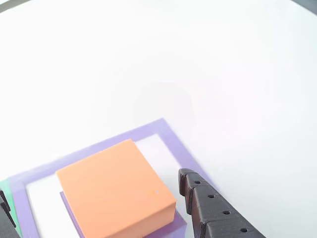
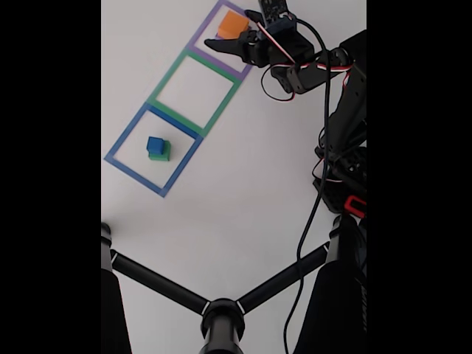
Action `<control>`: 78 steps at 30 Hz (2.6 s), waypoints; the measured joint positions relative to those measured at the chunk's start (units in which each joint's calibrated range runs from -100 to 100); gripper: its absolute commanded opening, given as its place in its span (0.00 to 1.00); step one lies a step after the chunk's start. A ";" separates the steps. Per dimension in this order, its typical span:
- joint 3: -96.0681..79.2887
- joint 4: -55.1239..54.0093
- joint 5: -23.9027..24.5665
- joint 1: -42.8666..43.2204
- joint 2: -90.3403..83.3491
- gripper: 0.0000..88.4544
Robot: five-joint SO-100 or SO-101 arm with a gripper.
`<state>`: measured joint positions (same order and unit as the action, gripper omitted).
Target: Tower of hanoi
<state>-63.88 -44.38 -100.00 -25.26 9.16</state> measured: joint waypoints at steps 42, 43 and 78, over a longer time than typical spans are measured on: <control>0.00 -2.25 0.00 1.56 1.77 0.25; 0.00 -2.25 0.00 1.56 1.77 0.24; -3.31 -2.01 0.00 5.32 -1.44 0.17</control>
<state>-67.19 -46.39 -100.00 -19.93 7.72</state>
